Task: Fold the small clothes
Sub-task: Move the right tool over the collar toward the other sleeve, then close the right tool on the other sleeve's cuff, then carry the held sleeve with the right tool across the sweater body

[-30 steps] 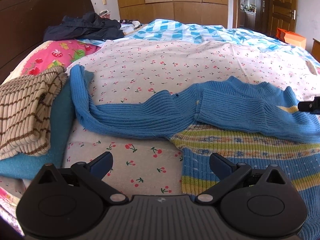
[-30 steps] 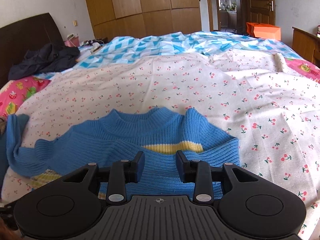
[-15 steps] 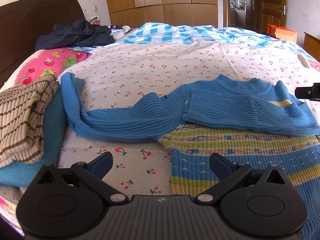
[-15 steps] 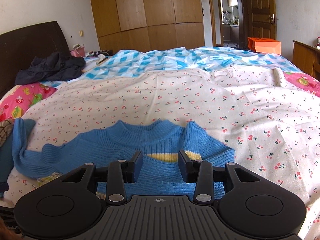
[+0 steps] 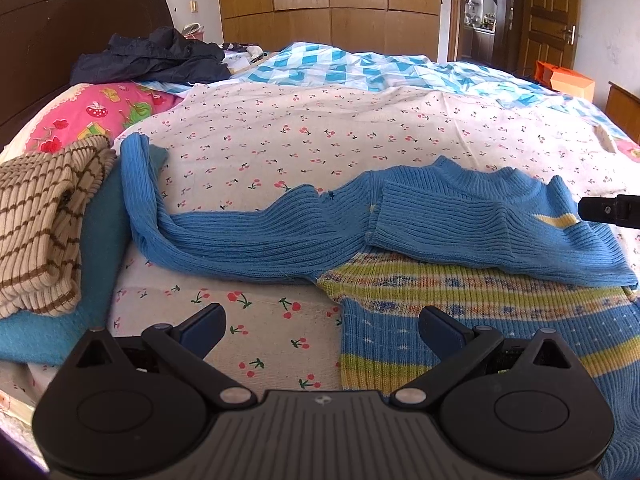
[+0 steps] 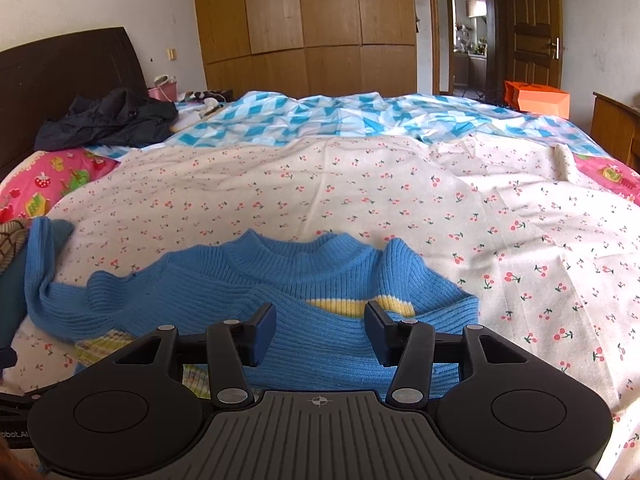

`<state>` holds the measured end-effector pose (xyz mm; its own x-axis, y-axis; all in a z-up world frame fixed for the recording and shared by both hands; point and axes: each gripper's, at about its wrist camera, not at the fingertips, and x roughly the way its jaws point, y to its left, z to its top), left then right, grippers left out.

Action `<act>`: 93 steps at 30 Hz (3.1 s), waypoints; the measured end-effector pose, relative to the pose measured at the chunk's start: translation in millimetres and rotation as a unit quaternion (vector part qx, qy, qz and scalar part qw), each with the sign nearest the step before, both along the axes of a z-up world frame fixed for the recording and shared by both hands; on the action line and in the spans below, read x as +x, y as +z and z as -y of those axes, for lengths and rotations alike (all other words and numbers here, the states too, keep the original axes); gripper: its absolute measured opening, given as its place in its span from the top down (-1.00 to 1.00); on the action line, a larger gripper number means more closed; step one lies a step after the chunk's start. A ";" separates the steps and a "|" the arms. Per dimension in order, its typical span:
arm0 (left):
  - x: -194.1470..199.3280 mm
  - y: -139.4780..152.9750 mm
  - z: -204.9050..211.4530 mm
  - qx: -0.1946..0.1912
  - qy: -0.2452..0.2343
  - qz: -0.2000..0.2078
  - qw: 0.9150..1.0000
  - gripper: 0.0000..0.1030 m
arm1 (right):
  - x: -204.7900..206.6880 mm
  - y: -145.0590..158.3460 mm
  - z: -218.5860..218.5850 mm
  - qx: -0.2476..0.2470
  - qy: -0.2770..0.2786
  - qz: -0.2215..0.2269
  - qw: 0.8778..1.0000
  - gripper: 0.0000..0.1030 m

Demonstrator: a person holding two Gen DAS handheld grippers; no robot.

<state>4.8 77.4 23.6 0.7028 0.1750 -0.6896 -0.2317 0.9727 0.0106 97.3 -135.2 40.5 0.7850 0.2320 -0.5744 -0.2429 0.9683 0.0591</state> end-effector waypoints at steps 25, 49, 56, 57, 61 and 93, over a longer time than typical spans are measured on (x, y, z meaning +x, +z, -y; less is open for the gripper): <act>0.4 17.6 -104.7 -0.088 0.159 0.043 0.982 -1.00 | -4.7 -4.8 -43.9 -0.023 0.051 -0.002 0.998 0.06; 23.4 -11.7 -109.2 -0.084 0.192 0.035 0.977 -0.57 | 69.5 42.3 -271.0 -0.018 0.354 -0.068 0.932 0.06; 18.2 -15.8 -121.0 -0.106 0.210 0.048 0.971 -0.58 | 102.3 17.3 -355.9 -0.037 0.407 -0.134 0.903 0.06; 18.7 -16.4 -122.0 -0.107 0.210 0.048 0.971 -0.58 | 105.2 13.4 -364.2 -0.038 0.411 -0.145 0.899 0.06; 20.0 -19.3 -124.5 -0.114 0.206 0.043 0.971 -0.58 | 113.1 -1.8 -390.1 -0.035 0.420 -0.182 0.889 0.06; 31.7 -9.0 -78.2 -0.027 0.124 0.045 0.991 -0.78 | 98.9 68.5 -10.8 0.253 0.102 -0.118 0.955 0.78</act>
<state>36.5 155.7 14.5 0.7019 0.3151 -0.6388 -0.4620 0.8840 -0.0715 196.2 -124.3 109.0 0.5568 0.6613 -0.5027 -0.3459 0.7348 0.5835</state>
